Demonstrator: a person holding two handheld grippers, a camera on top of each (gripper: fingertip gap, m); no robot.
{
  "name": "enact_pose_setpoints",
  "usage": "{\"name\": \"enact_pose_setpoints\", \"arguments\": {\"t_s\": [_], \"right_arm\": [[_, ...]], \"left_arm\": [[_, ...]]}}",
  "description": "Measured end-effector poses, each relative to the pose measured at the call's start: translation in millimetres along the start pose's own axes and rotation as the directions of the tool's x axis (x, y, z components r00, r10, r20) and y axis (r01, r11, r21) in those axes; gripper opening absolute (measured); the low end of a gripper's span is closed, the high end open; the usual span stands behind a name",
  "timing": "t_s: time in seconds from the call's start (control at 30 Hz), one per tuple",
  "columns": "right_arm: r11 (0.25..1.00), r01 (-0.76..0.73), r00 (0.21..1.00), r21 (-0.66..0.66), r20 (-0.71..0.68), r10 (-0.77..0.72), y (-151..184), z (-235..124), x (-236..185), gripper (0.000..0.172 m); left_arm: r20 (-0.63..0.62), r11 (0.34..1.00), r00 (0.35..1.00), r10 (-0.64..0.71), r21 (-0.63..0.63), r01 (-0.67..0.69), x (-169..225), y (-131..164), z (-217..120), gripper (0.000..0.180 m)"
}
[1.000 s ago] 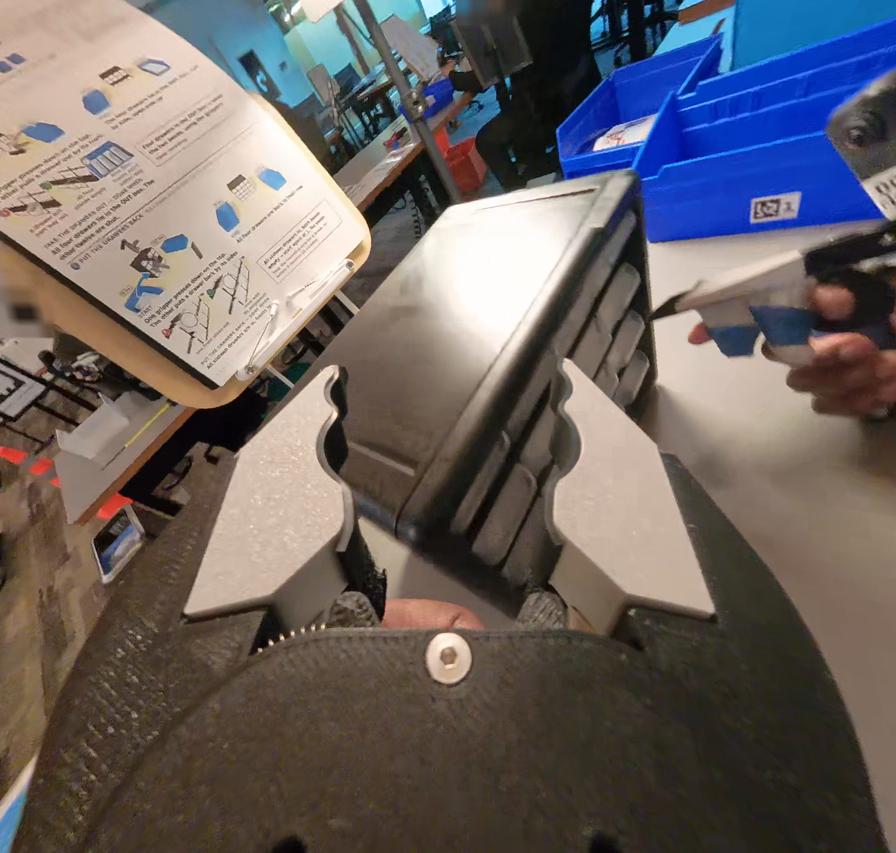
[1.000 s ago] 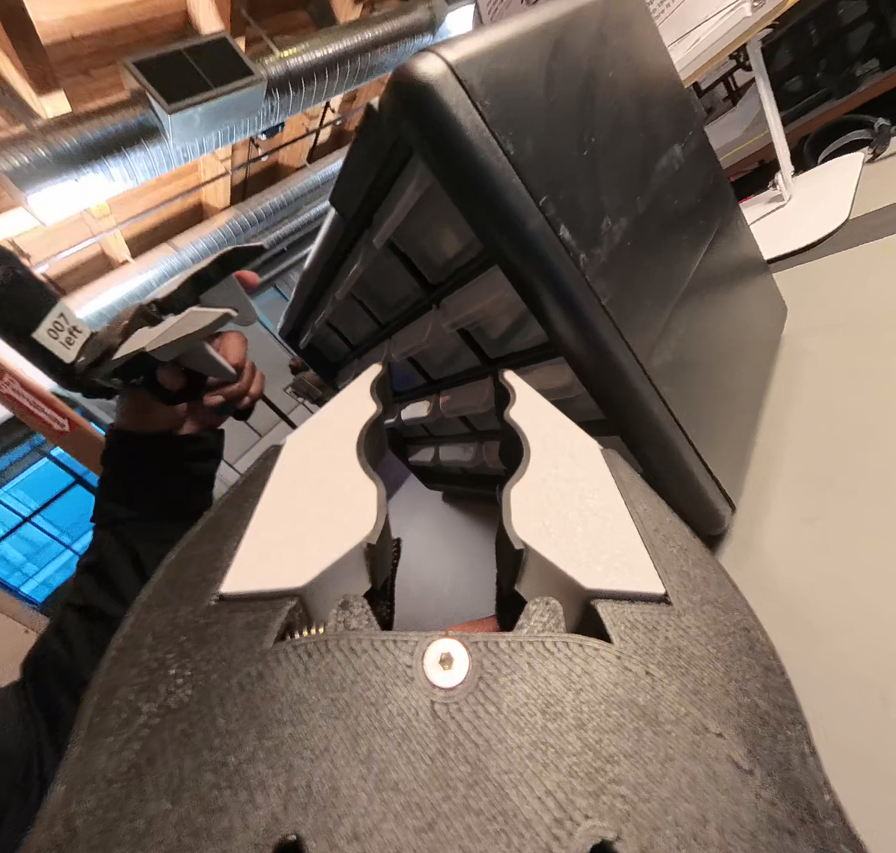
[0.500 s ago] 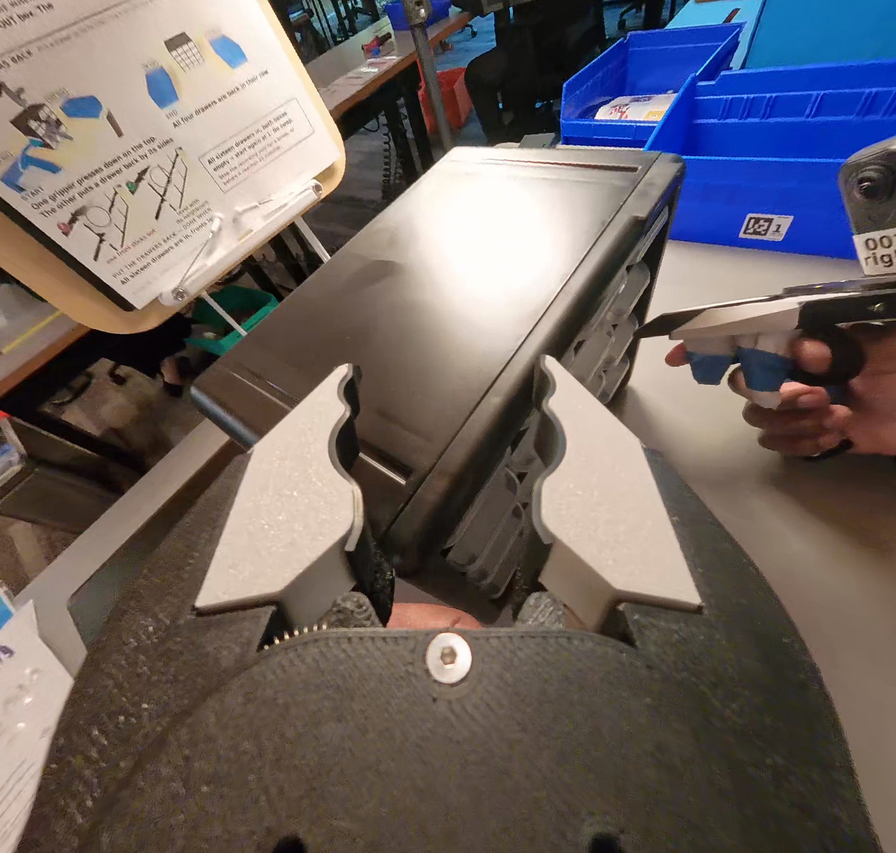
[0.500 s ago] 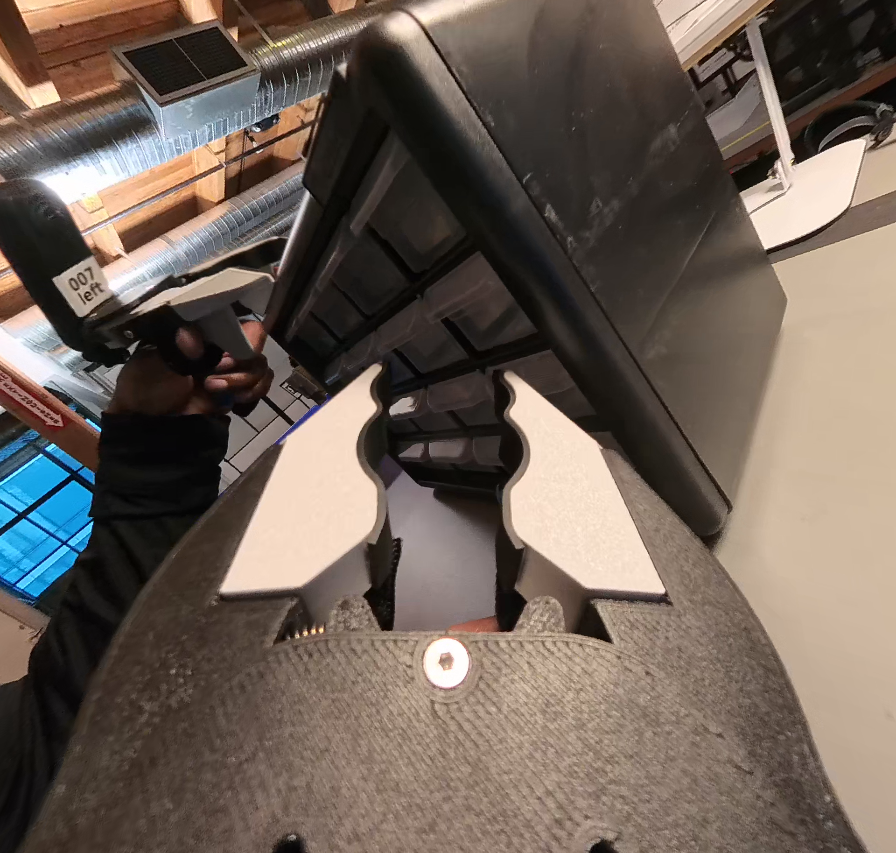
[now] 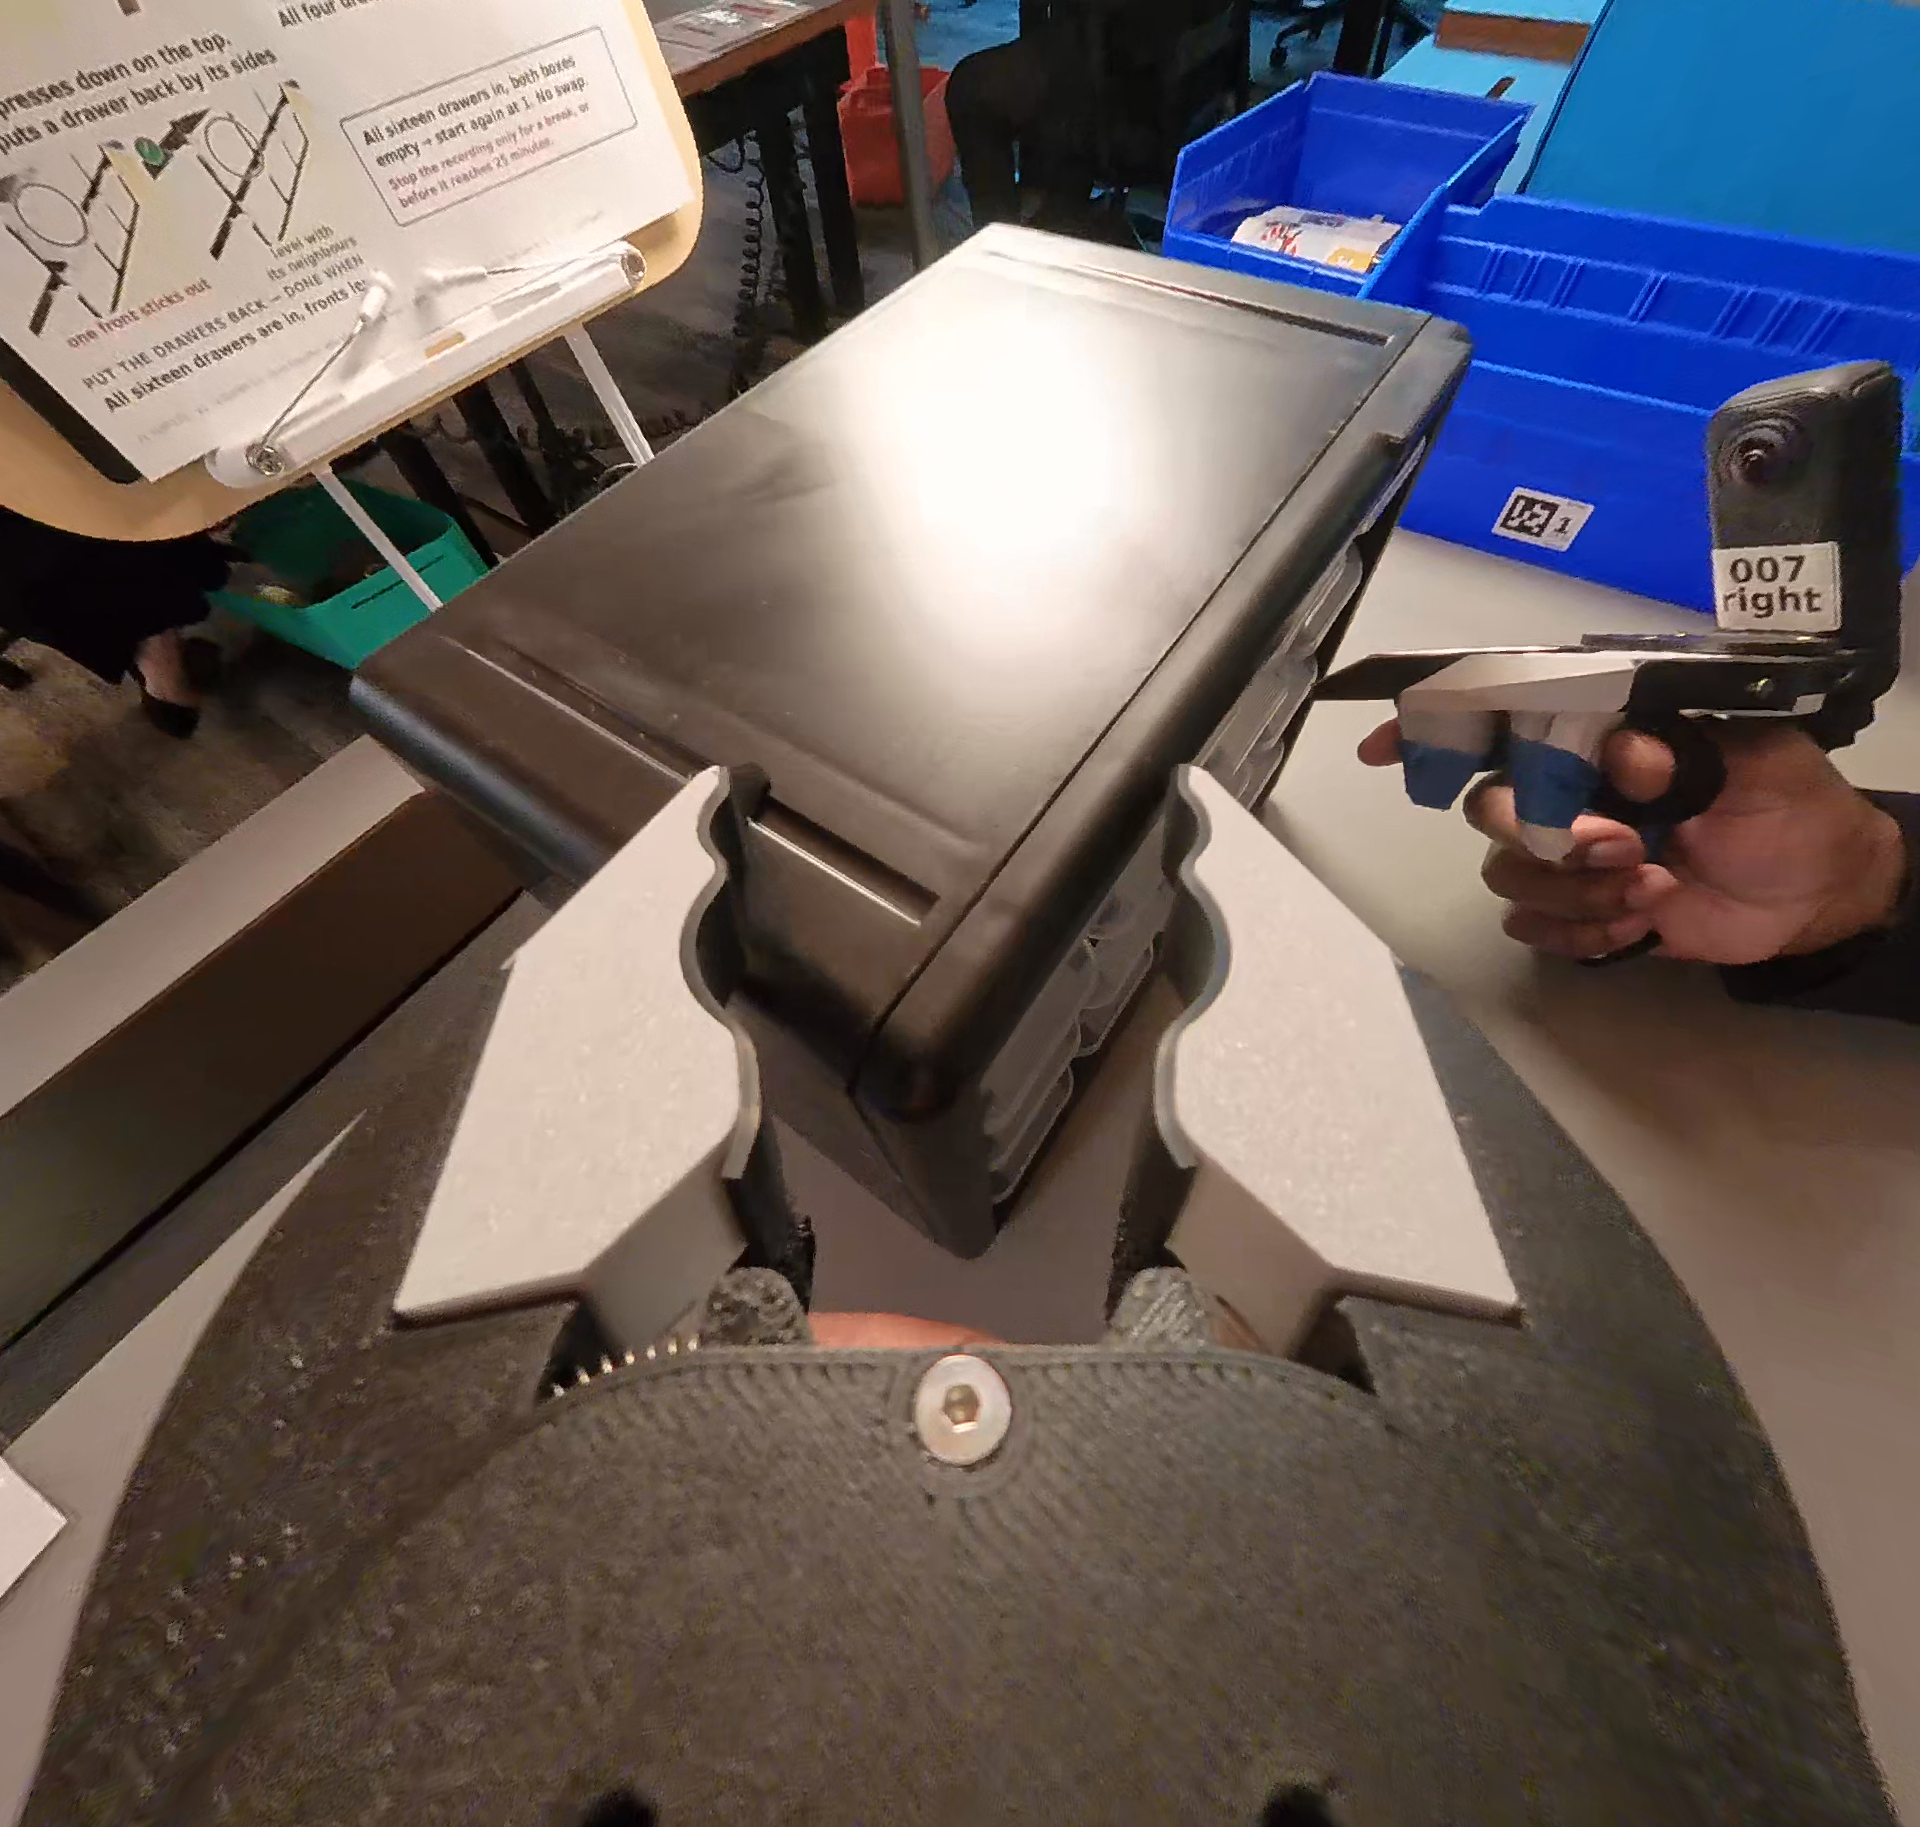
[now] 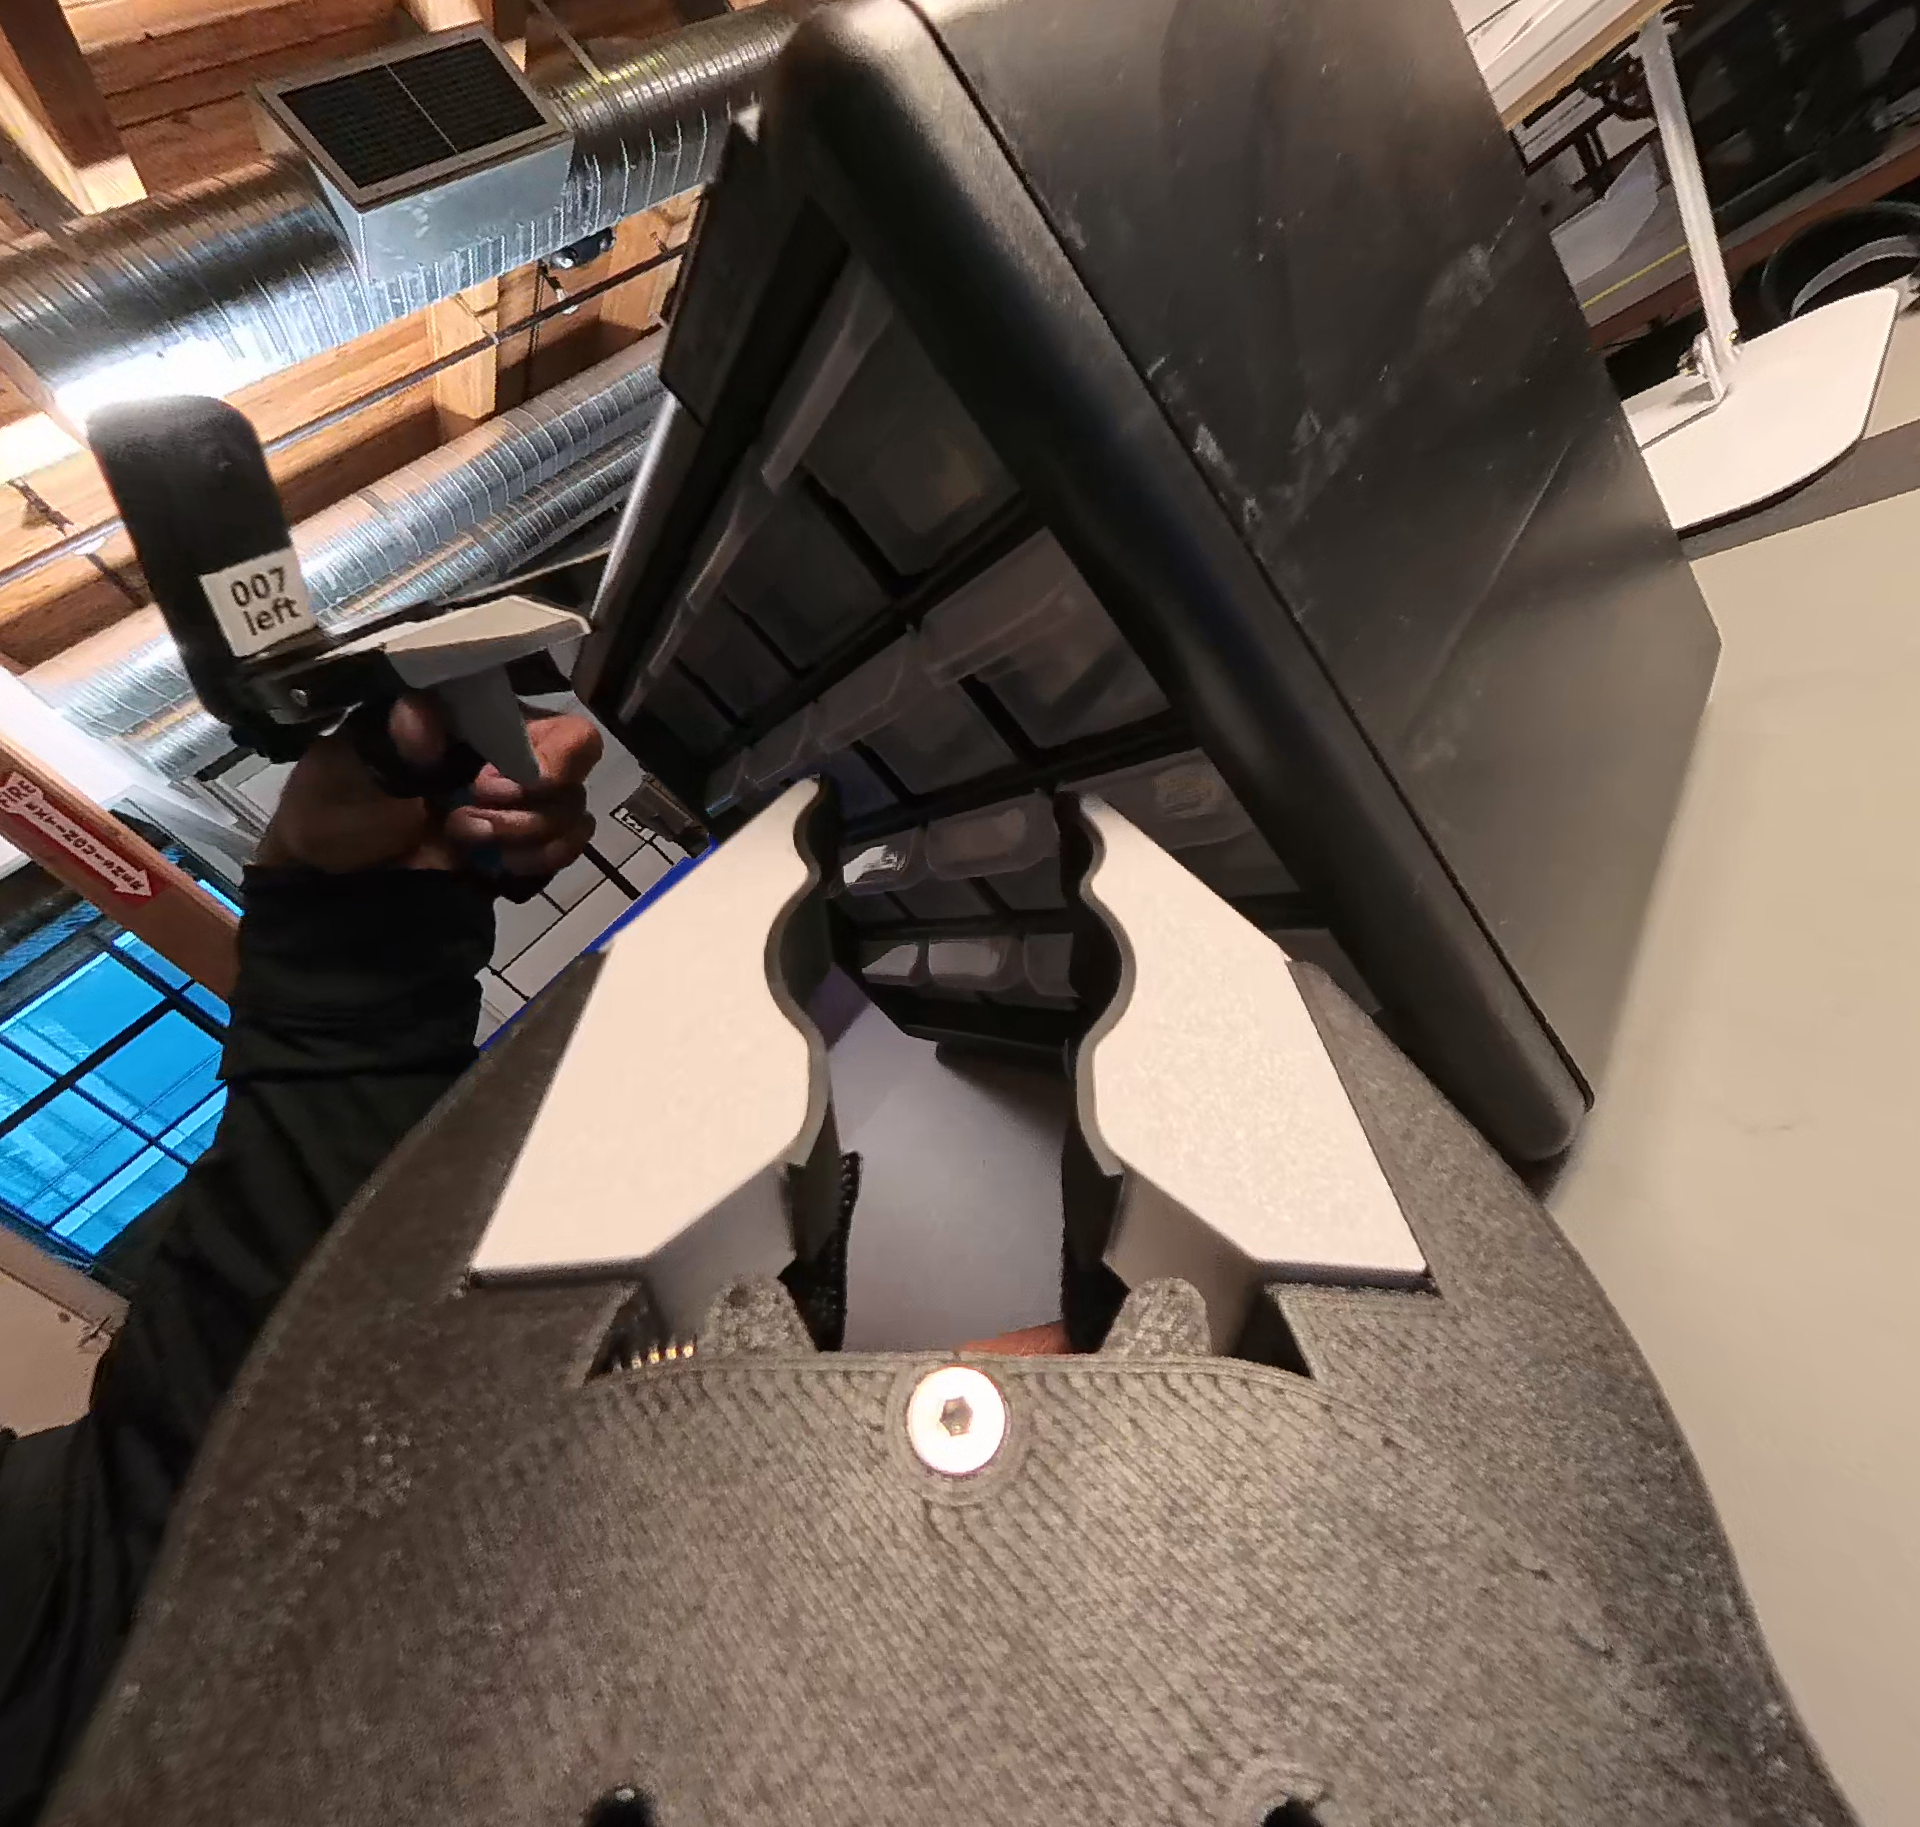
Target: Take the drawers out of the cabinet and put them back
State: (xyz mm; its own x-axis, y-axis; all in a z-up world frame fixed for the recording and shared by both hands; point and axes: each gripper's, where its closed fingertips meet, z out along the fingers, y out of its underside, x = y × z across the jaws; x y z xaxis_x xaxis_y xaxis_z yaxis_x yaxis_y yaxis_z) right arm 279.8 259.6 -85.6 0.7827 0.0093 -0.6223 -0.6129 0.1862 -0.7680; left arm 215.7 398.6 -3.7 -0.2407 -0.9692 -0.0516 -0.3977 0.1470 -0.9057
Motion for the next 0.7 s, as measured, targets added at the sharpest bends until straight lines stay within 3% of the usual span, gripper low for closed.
{"name": "enact_pose_setpoints", "arguments": {"t_s": [0.3,0.7], "right_arm": [[0.997,-0.018,1.000,0.075,-0.012,0.019,-10,1,2,0.044],[0.956,-0.198,0.977,0.219,-0.041,0.211,-17,12,11,0.040]], "left_arm": [[0.007,1.000,1.000,0.003,0.001,-0.003,0,1,1,0.083],[0.009,1.000,1.000,0.009,0.005,-0.009,0,0,1,0.083]]}}
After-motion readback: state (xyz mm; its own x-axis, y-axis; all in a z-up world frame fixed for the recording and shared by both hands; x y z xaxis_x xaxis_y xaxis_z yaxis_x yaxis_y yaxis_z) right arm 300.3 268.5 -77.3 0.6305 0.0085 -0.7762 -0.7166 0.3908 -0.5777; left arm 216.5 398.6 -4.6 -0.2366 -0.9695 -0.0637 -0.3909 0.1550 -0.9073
